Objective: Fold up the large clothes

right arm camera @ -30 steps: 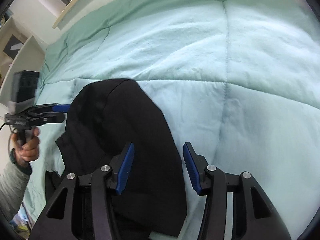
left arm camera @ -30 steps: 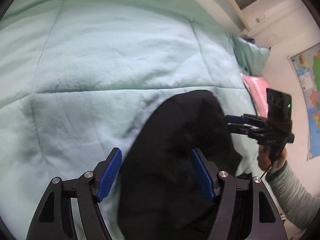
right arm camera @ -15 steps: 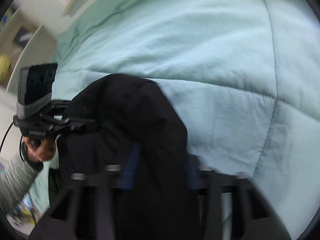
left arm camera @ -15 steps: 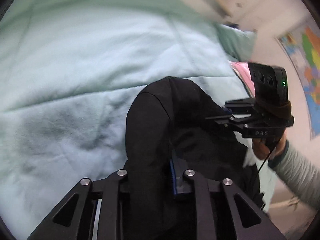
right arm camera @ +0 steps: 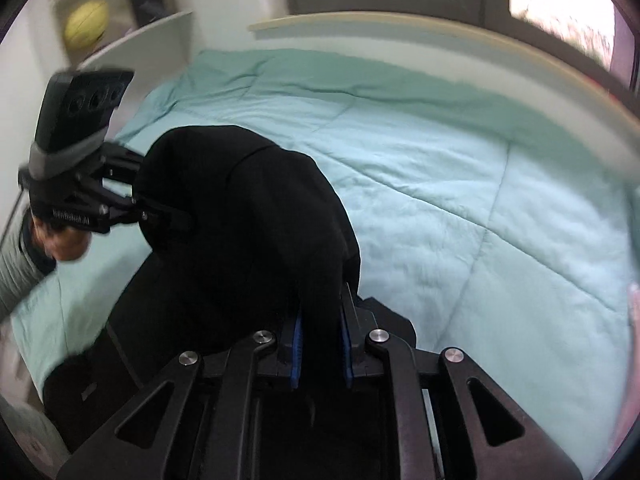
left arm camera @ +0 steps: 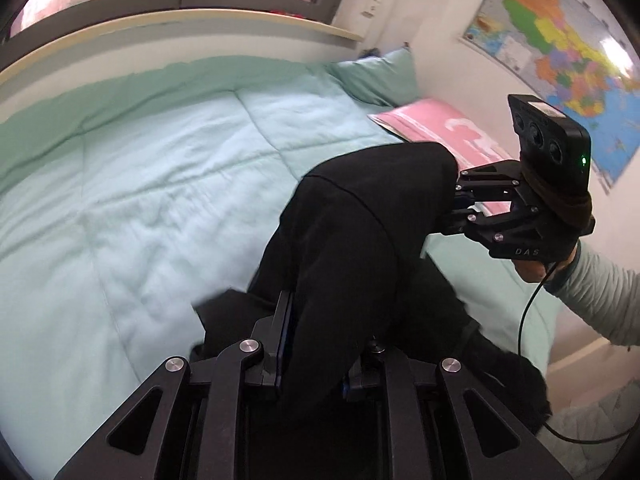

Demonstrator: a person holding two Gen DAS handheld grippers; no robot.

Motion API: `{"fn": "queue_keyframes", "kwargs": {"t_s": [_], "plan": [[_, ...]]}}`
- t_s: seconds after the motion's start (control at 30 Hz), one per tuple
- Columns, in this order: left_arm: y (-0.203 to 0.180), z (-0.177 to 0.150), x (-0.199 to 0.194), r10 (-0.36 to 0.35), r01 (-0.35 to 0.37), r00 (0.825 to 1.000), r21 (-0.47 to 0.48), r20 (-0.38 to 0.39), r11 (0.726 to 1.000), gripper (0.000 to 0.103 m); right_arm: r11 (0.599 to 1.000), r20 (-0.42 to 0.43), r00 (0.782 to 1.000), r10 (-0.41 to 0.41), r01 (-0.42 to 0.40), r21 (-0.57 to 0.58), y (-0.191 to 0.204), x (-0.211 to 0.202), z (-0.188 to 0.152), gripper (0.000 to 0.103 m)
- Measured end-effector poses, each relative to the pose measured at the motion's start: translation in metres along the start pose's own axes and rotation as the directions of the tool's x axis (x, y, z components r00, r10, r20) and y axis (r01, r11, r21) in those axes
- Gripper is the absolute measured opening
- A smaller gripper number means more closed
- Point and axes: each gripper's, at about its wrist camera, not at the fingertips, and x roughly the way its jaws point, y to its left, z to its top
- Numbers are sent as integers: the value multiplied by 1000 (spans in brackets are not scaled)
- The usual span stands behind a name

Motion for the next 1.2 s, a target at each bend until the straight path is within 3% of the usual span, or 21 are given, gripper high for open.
{"fn": "queue_keyframes", "kwargs": {"t_s": [0.2, 0.37, 0.5, 0.67, 0.73, 0.87, 0.97, 1.03, 1.1, 1.17, 1.2], "plan": [[-65, -75, -14, 32, -32, 999, -6, -38, 999, 21, 997, -16, 998, -68, 67, -30, 63, -46, -68, 18], [-88, -149, 14, 76, -91, 987, -96, -145, 991, 22, 984, -96, 981, -166, 160, -76, 111, -38, -131, 21], [-89, -194, 22, 79, -119, 974, -184, -212, 976, 22, 989, -185, 972, -148, 145, -28, 122, -24, -176, 23], [-98, -213, -17, 28, -69, 982, -215, -187, 974, 23, 983, -229, 968, -101, 132, 125, 108, -44, -207, 26], [-101, -211, -33, 26, -62, 986, -219, -164, 974, 23, 976, -219, 970, -108, 146, 164, 102, -59, -212, 27], [-99, -184, -73, 2, -1, 1000, -245, 3, 970, 23, 963, -118, 989, -92, 119, 243, 88, -101, -186, 31], [-90, -155, -74, -17, 41, 996, -280, 90, 959, 24, 956, 13, 1000, -3, -1, 294, 84, -116, -148, 55], [-79, -143, -53, -4, 26, 998, -332, 67, 943, 25, 946, 75, 996, 53, -74, 315, 85, -112, -127, 66], [-64, -141, -22, -32, 38, 999, -388, 21, 921, 25, 943, 68, 995, 71, -89, 320, 88, -94, -112, 66], [-54, -148, 4, -18, -1, 999, -422, -41, 907, 26, 945, -35, 999, 17, -4, 326, 89, -57, -105, 65], [-44, -158, 27, 48, -98, 991, -440, -123, 893, 26, 946, -99, 995, 5, 28, 323, 89, -35, -108, 65]]}}
